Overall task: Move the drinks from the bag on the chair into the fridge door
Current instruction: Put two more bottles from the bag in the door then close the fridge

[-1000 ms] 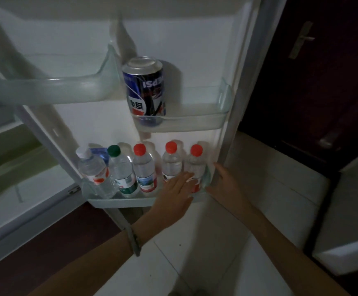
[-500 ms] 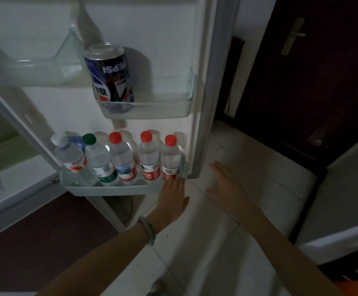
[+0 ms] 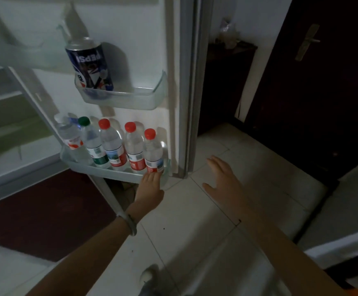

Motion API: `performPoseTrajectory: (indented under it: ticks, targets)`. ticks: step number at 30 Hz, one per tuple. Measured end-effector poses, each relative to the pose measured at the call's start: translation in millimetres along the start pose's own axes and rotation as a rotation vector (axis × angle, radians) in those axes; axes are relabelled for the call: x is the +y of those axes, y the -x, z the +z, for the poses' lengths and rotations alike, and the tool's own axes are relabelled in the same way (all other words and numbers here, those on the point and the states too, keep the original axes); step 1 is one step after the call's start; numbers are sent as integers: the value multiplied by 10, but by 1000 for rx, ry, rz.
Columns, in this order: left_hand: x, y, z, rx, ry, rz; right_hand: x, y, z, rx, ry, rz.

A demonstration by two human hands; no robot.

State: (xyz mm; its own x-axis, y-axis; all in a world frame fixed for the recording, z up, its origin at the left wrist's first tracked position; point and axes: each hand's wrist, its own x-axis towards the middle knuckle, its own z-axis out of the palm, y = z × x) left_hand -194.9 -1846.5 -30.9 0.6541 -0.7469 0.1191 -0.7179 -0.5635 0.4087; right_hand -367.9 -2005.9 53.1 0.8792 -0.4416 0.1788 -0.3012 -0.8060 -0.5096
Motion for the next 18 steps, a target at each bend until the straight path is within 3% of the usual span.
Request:
performPoseTrajectory:
  ticks: [12, 18]
  targets:
    - [-373, 1043, -270, 50, -179, -22, -398, 107, 144, -5, -167, -182]
    - [-641, 1623, -493, 97, -188, -222, -778, 49, 368, -58, -269, -349]
